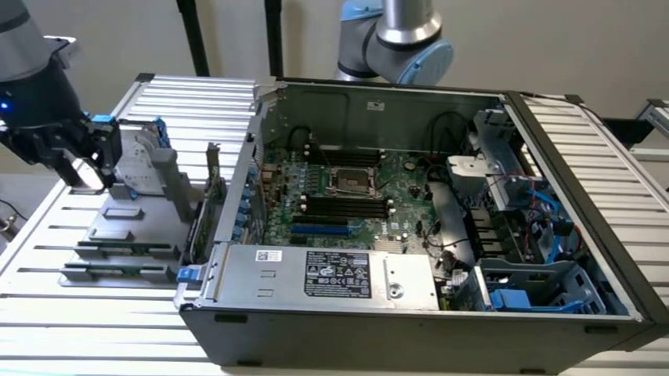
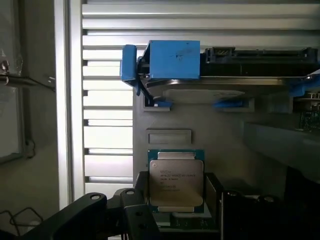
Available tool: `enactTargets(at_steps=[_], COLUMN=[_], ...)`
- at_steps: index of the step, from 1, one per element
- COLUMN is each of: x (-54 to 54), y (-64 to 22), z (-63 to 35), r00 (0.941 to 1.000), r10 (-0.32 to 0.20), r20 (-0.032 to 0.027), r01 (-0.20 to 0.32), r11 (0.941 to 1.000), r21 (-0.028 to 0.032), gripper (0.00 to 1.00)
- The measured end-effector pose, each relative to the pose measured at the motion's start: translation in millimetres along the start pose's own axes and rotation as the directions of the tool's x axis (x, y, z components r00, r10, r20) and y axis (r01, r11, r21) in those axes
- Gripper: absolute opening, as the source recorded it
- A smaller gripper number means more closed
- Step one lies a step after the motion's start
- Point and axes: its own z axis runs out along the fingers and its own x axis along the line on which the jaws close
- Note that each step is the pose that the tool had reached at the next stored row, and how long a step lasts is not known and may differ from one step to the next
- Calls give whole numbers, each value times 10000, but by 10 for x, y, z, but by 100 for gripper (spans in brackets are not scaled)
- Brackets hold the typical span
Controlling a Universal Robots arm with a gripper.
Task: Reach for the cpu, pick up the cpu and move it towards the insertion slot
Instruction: 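Pick up the cpu and move it towards the insertion slot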
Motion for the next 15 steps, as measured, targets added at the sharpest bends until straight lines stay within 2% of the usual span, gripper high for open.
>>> enactTargets(at_steps=[6,15], x=[-45,-144], y=[6,14], z=[-274,-683], r00=[9998,9985], r10=[-189,-552], r20=[-4,-18], r01=[189,552], r11=[9998,9985], r21=[0,-34], gripper=[55,55])
